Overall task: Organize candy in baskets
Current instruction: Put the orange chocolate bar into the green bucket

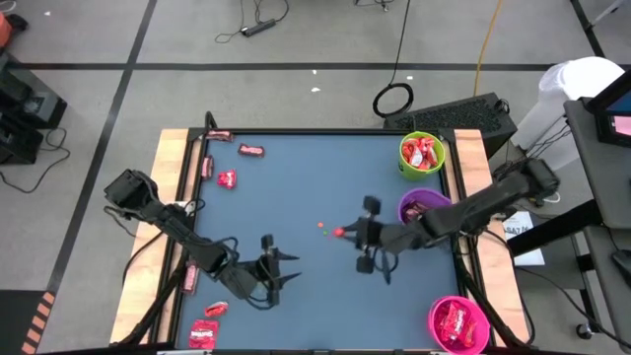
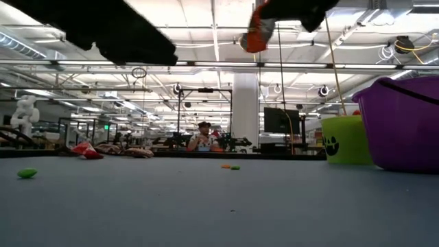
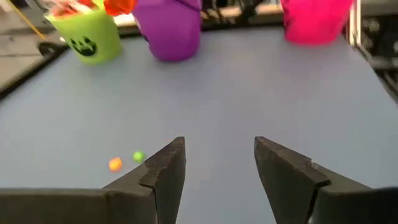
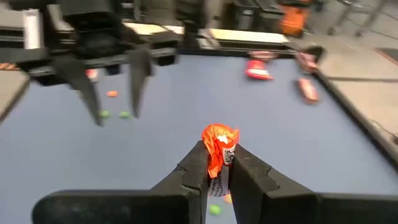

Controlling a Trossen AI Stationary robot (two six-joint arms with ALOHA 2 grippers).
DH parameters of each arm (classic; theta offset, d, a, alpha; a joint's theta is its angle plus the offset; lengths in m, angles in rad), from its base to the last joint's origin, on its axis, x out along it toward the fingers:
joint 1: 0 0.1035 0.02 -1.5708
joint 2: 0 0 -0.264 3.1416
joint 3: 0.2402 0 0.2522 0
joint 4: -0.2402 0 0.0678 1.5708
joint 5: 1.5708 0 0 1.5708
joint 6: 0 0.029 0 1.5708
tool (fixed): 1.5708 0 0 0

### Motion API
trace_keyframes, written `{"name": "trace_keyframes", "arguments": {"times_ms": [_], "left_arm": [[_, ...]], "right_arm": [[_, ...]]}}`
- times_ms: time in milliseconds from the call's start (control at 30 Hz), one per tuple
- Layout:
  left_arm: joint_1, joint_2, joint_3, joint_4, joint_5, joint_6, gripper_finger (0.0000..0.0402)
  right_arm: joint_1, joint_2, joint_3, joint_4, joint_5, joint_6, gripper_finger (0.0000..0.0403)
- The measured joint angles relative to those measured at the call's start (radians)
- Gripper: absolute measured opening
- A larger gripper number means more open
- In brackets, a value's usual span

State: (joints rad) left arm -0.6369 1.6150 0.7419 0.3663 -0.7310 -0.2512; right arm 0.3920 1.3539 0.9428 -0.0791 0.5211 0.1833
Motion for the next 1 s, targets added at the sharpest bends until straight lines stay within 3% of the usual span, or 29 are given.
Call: {"name": "trace_keyframes", "arguments": {"times_ms": [133, 267, 400, 567, 733, 1000], "left_arm": [[0.026, 0.000, -0.013, 0.079, -0.012, 0.030, 0.0197], [0.048, 0.000, -0.013, 0.080, -0.011, 0.022, 0.0197], [0.055, 0.000, -0.013, 0.081, -0.010, 0.021, 0.0197], [0.055, 0.000, -0.013, 0.081, -0.010, 0.022, 0.0197], [0.055, 0.000, -0.013, 0.082, -0.009, 0.022, 0.0197], [0.055, 0.000, -0.013, 0.078, -0.007, 0.022, 0.0197]], "right_arm": [[-0.048, -0.133, 0.001, -0.215, 0.035, 0.029, 0.0043], [-0.109, -0.234, 0.001, -0.425, 0.143, 0.084, 0.0043], [-0.175, -0.303, 0.000, -0.629, 0.246, 0.141, 0.0043], [-0.286, -0.337, 0.000, -0.837, 0.301, 0.257, 0.0043], [-0.456, -0.322, 0.000, -0.919, 0.315, 0.355, 0.0043], [-0.688, -0.281, 0.000, -0.928, 0.247, 0.332, 0.0043]]}}
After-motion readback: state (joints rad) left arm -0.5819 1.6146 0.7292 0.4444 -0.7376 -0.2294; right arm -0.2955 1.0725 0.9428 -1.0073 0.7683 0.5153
